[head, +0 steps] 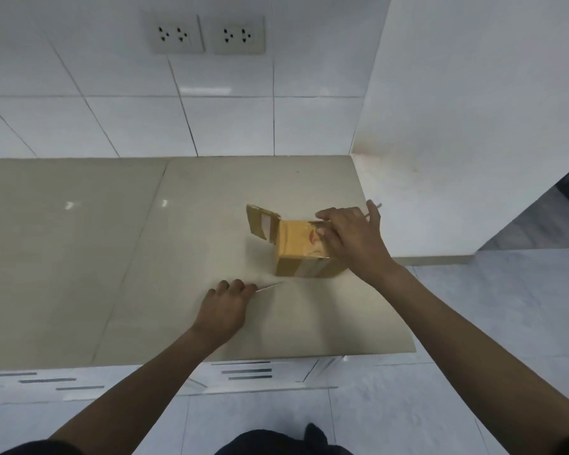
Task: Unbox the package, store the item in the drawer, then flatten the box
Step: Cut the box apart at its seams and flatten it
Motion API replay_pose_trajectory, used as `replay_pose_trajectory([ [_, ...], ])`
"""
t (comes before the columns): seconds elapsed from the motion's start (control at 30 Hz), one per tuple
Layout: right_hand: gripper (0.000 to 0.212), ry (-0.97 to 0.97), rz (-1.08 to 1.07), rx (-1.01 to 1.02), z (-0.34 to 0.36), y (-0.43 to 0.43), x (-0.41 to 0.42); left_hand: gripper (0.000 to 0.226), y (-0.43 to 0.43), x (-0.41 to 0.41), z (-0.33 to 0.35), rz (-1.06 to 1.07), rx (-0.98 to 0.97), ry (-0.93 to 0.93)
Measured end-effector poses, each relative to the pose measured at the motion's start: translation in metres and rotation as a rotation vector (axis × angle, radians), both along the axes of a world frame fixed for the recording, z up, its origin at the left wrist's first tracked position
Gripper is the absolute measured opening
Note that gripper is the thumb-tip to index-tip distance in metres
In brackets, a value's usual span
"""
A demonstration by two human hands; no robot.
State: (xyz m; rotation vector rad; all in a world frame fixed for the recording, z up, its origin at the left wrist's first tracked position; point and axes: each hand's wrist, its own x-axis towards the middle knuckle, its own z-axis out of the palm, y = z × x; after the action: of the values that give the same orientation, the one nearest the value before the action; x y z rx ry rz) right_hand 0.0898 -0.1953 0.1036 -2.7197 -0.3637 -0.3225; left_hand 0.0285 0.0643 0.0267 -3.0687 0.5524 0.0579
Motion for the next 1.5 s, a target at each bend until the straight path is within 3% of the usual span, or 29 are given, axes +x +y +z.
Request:
replay_pose_trajectory([
  [0.13, 0.086, 0.182, 0.045, -0.013, 0.0, -0.004, 0.004, 0.045, 0.018, 0.003, 0.03, -0.165, -0.192, -0.134],
  [0.2, 0.1, 0.253, 0.065, -0.01, -0.002, -0.006, 0.003, 0.044, 0.023, 0.009, 0.05, -0.203, -0.254, -0.248],
  [0.37, 0.082, 0.219, 0.089, 0.027, 0.005, -0.008, 0.003, 0.044, 0.023, 0.042, 0.095, -0.213, -0.188, -0.384],
  [0.63, 0.088, 0.339, 0.14, 0.069, 0.012, -0.006, 0.001, 0.043, 0.018, 0.05, 0.103, -0.404, -0.115, -0.345],
  [1.23, 0.089, 0.383, 0.111, 0.07, 0.009, -0.011, 0.007, 0.051, -0.025, 0.051, 0.082, -0.276, -0.214, -0.298],
  [1.4, 0.084, 0.375, 0.119, 0.042, 0.009, -0.009, 0.01, 0.048, -0.021, 0.071, 0.116, -0.5, -0.054, -0.446],
  [1.5, 0.082, 0.382, 0.121, 0.04, 0.008, -0.01, 0.009, 0.059, -0.027, 0.079, 0.141, -0.423, -0.156, -0.505],
])
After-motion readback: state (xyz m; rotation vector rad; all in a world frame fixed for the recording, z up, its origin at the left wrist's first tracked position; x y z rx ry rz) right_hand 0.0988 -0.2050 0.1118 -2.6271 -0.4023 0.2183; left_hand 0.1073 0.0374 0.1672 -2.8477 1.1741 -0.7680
